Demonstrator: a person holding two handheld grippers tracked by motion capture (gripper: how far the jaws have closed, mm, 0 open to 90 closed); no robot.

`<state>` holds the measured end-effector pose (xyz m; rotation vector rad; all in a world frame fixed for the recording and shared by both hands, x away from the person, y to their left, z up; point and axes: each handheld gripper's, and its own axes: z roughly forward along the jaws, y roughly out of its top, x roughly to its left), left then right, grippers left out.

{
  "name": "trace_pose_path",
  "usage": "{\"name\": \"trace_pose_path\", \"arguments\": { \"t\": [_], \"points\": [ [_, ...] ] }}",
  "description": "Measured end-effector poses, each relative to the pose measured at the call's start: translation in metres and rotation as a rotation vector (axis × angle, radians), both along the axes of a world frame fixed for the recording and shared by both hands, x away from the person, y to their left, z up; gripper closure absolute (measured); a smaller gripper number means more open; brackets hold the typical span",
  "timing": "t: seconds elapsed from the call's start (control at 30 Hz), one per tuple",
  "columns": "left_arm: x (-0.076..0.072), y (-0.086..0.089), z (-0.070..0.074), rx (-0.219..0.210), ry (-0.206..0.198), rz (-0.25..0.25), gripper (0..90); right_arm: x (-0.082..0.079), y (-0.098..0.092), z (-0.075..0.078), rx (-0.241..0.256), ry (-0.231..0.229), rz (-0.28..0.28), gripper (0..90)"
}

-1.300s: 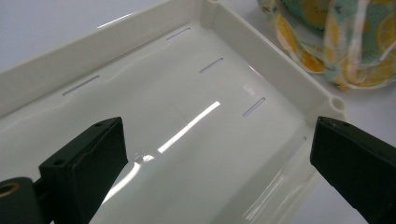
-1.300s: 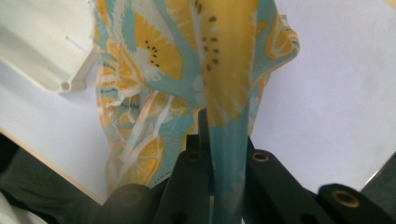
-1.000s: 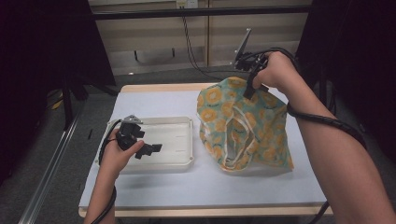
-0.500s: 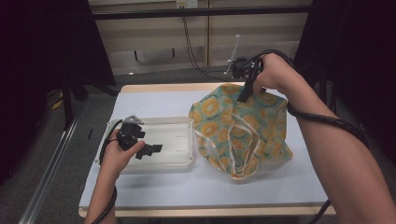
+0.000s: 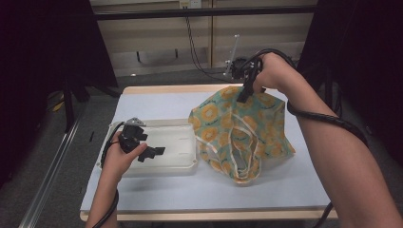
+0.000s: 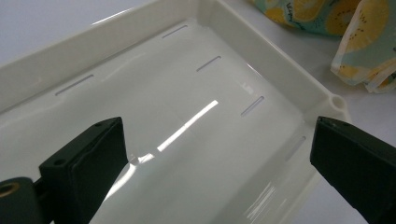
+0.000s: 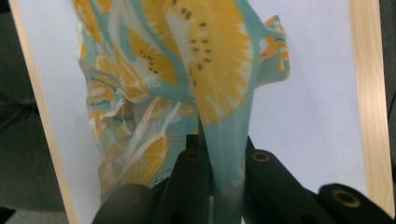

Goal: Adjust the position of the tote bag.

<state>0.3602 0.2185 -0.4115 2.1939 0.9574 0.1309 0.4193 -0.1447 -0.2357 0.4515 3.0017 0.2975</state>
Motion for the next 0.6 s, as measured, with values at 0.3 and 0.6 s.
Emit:
{"name": "trace_pose_path", "arguments": {
  "t": [0.3,0.6],
  "points": [
    [-0.001,-0.003,0.000,-0.003,-0.009,-0.002,3.6,-0.003,-0.003,0.000,0.021,0.013,-0.169,75.5],
    [-0.001,-0.001,0.002,-0.007,-0.013,-0.002,3.6,-0.011,-0.018,0.002,0.051,-0.001,-0.214,63.7]
  ]
}}
